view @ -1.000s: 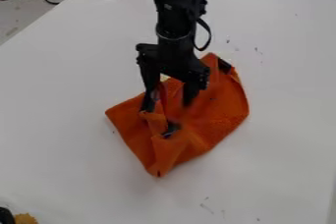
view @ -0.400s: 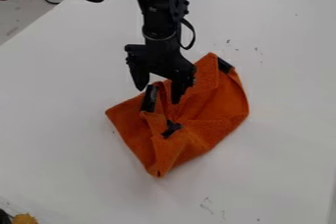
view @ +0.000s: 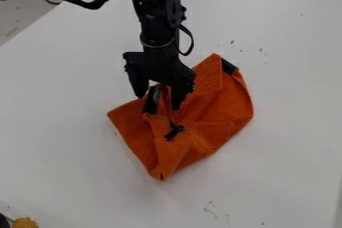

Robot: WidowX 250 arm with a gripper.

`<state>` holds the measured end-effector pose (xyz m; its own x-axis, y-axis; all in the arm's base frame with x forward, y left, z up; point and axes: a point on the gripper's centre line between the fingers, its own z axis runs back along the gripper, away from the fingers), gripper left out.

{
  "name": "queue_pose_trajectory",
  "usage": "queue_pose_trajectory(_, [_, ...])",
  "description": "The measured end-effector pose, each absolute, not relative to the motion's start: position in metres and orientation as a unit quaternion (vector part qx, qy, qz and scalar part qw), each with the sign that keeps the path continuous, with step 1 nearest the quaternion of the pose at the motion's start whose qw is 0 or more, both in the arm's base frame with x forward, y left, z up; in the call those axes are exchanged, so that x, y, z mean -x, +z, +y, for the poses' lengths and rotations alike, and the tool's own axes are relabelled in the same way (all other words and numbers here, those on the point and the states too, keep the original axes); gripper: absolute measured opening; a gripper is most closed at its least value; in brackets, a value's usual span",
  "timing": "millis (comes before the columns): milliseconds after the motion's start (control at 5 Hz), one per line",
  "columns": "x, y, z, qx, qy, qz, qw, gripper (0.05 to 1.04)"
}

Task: Unfold the cloth from top right to bottom left

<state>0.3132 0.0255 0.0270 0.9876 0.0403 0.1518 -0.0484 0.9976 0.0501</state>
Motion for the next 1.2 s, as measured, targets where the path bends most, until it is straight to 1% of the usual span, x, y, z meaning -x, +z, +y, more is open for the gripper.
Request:
queue_pose_trajectory(200, [-0.312, 0.022, 0.025, -0.023, 0.02, -0.073, 0.997, 1.001])
queue_pose_trajectory(400, [-0.313, 0.018, 0.026, -0.018, 0.022, -0.072, 0.997, 0.945])
queue_pose_trajectory(800, [-0.31, 0.016, 0.027, -0.019, 0.028, -0.072, 0.997, 0.361])
queue_pose_trajectory(1000, [-0.308, 0.015, 0.029, -0.027, 0.034, -0.068, 0.997, 0.174])
queue_pose_trajectory(1200, [-0.307, 0.027, 0.026, -0.044, 0.029, -0.071, 0.996, 0.091])
